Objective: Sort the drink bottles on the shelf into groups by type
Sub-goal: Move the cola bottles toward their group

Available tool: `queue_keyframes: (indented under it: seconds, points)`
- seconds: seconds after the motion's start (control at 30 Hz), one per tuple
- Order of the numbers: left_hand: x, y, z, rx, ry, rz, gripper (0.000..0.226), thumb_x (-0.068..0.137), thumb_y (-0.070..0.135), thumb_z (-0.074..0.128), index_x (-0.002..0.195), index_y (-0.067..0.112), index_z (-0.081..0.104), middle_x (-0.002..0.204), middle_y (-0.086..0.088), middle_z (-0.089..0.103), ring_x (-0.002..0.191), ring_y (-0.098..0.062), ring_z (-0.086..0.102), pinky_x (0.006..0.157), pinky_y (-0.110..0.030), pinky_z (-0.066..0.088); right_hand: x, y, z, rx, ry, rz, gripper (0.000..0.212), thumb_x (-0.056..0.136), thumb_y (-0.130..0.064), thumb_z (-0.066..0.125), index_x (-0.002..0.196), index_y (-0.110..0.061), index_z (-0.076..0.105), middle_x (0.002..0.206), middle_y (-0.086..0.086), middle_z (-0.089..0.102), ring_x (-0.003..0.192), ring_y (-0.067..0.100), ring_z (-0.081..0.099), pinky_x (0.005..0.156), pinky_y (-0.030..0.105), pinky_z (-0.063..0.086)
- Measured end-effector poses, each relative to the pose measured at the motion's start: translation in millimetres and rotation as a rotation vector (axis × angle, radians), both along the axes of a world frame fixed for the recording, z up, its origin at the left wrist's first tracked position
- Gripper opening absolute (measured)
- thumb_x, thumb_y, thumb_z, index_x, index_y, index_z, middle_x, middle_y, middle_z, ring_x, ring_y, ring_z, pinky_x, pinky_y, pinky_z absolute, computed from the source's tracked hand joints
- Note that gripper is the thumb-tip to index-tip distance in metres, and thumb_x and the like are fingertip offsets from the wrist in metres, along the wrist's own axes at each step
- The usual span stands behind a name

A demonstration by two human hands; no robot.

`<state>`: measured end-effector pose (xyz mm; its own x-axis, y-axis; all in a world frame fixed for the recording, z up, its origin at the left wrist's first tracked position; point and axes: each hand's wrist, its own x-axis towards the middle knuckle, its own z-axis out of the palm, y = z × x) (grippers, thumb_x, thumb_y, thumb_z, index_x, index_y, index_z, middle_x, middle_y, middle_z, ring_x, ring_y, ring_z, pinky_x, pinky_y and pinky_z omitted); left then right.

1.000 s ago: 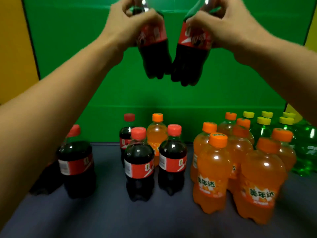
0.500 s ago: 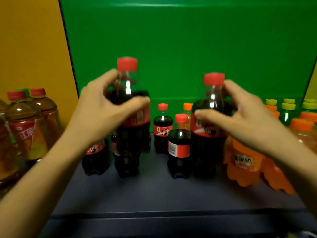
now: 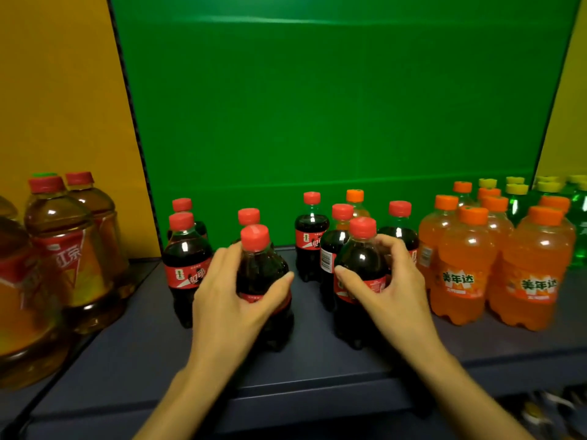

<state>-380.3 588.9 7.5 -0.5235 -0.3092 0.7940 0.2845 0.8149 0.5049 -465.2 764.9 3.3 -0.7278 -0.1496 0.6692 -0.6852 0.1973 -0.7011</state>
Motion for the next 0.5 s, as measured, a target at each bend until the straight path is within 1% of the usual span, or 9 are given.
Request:
queue_keyframes:
  seconds: [0.03,0.1,0.13,0.2,0.23,0.27,0.33,0.43,0.5]
  points:
    - [-1,-1,-4,0.026,0.006,-0.007,0.051,0.069,0.057,0.058,0.107,0.024,0.054,0.093,0.008,0.055,0.089,-0.001,0.053,0.075,-0.016,0.043,1,-5,-3,-0.033,-0.015,0.017,0.047,0.071,-0.036,0.075,0.104,-0.040,0.042,0.107,-0.013,0.055,0.099,-0.008,0.052,0.078,0.002,0.040]
    - [-6,-2,-10,0.053,0.012,0.012,0.058,0.070,0.060,0.056,0.113,0.022,0.050,0.100,0.010,0.053,0.093,-0.001,0.050,0.077,-0.012,0.038,4,-17,-9,-0.082,-0.031,0.040,0.050,0.072,-0.048,0.068,0.111,-0.039,0.039,0.116,-0.007,0.053,0.106,-0.001,0.052,0.084,0.005,0.039]
    - [-9,-3,-12,0.048,0.013,0.038,0.061,0.072,0.061,0.054,0.115,0.019,0.048,0.102,0.009,0.052,0.095,-0.004,0.048,0.078,-0.012,0.034,4,-22,-12,-0.096,-0.030,0.046,0.052,0.070,-0.054,0.062,0.114,-0.042,0.036,0.120,-0.007,0.050,0.110,0.003,0.051,0.089,0.009,0.040]
    - [-14,-3,-15,0.057,0.015,0.075,0.064,0.076,0.063,0.054,0.117,0.015,0.044,0.105,0.007,0.047,0.100,-0.006,0.042,0.081,-0.012,0.028,5,-33,-17,-0.112,-0.029,0.058,0.052,0.071,-0.059,0.053,0.116,-0.047,0.030,0.125,-0.009,0.045,0.118,0.008,0.047,0.099,0.023,0.041]
    - [-15,-3,-15,0.081,0.011,0.079,0.065,0.077,0.063,0.053,0.118,0.014,0.043,0.107,0.006,0.045,0.102,-0.007,0.041,0.083,-0.013,0.028,5,-37,-18,-0.113,-0.031,0.065,0.053,0.072,-0.060,0.051,0.118,-0.048,0.028,0.128,-0.011,0.042,0.121,0.008,0.044,0.102,0.027,0.040]
    - [-16,-4,-16,0.098,0.006,0.086,0.065,0.077,0.062,0.052,0.118,0.013,0.042,0.108,0.005,0.043,0.103,-0.010,0.042,0.084,-0.016,0.030,5,-41,-20,-0.107,-0.036,0.073,0.055,0.073,-0.061,0.048,0.122,-0.047,0.026,0.130,-0.012,0.039,0.124,0.007,0.040,0.104,0.028,0.037]
    - [-18,-5,-17,0.100,0.007,0.109,0.066,0.078,0.061,0.051,0.119,0.011,0.040,0.111,0.004,0.038,0.105,-0.015,0.044,0.084,-0.023,0.034,6,-48,-22,-0.074,-0.056,0.087,0.062,0.074,-0.063,0.043,0.128,-0.046,0.019,0.134,-0.017,0.031,0.130,0.001,0.029,0.106,0.018,0.027]
    - [-18,-6,-15,0.122,0.000,0.114,0.067,0.076,0.057,0.048,0.122,0.009,0.039,0.111,0.004,0.036,0.105,-0.015,0.043,0.084,-0.024,0.034,6,-53,-24,0.011,-0.031,0.088,0.060,0.081,-0.056,0.045,0.128,-0.050,0.008,0.133,-0.027,0.019,0.125,-0.018,0.016,0.095,-0.005,0.011]
    - [-19,-5,-15,0.130,-0.008,0.121,0.068,0.075,0.056,0.048,0.123,0.009,0.038,0.111,0.004,0.036,0.106,-0.013,0.041,0.083,-0.023,0.033,4,-54,-26,0.071,-0.009,0.097,0.060,0.087,-0.049,0.047,0.127,-0.053,0.002,0.132,-0.033,0.012,0.120,-0.029,0.003,0.090,-0.010,0.006]
